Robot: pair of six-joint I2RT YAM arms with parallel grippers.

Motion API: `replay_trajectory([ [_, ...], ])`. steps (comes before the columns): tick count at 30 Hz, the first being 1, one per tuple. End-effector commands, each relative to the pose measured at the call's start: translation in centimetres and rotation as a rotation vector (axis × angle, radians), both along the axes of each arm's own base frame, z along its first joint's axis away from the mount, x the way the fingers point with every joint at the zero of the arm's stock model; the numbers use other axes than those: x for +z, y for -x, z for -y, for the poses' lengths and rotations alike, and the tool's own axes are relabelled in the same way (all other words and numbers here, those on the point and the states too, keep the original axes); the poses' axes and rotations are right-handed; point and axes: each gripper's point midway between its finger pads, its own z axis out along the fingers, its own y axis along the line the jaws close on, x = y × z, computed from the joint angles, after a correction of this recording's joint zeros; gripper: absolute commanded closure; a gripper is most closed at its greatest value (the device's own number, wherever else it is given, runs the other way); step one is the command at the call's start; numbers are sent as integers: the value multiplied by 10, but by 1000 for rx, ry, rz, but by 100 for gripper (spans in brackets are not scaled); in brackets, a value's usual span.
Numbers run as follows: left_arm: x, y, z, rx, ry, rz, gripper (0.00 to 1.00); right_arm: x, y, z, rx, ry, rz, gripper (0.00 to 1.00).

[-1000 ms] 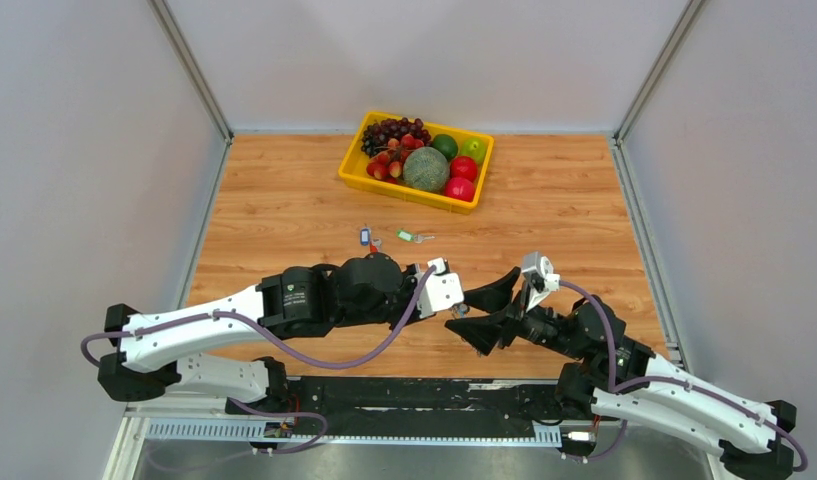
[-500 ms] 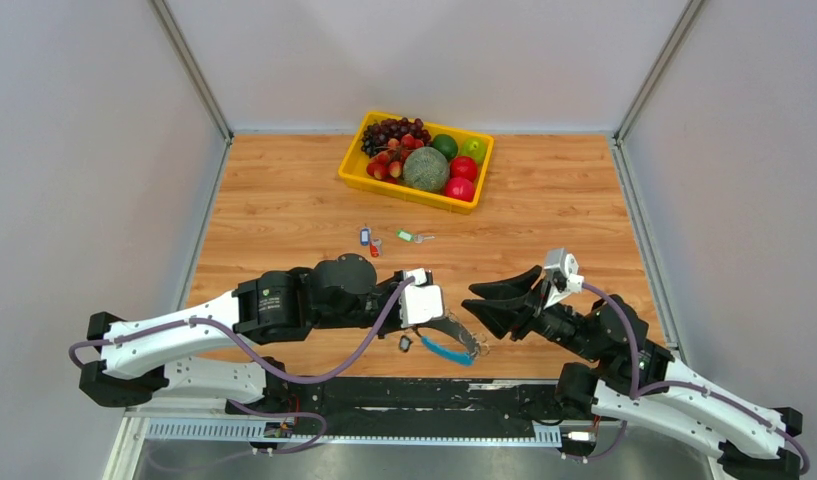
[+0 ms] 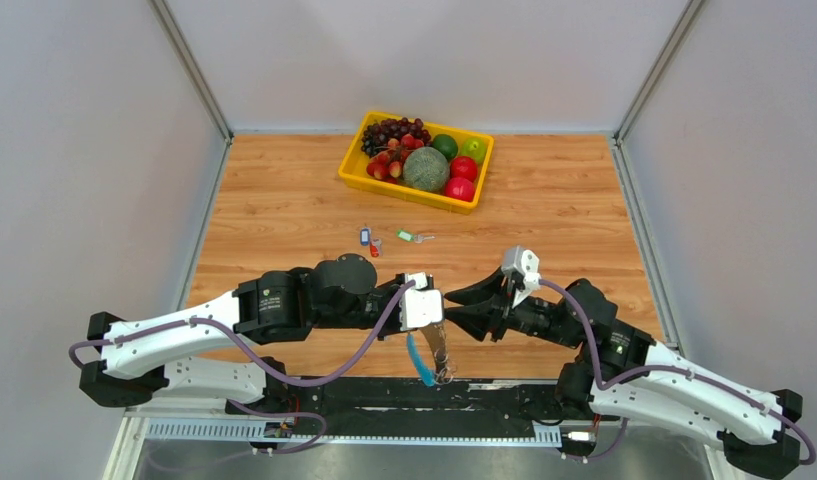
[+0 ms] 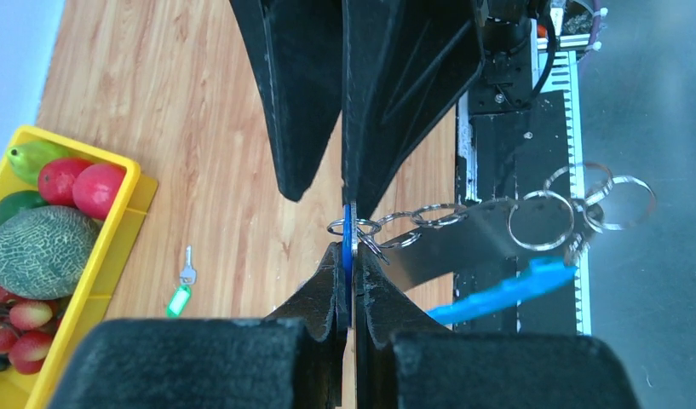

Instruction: Remove the keys from the keyring

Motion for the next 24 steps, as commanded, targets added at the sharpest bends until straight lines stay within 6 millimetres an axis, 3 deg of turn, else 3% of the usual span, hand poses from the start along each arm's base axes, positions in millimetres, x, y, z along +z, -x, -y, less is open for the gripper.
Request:
replay_trajectory([
  [1, 30, 1, 5, -23, 88, 38, 100, 15, 12, -5, 79, -20, 36, 62],
  [15, 35, 4, 5, -40, 96, 36, 100, 15, 27, -15, 190, -8, 55, 71],
  [17, 37, 5, 5, -42, 103, 35, 100, 14, 28, -16, 198, -6, 54, 76],
  [21, 37, 4, 5, -38, 104, 34, 100, 15, 29, -16, 203, -10, 51, 98],
  [24, 38, 2, 3, -26, 104, 40, 100, 17, 30, -13, 198, -23, 50, 100],
])
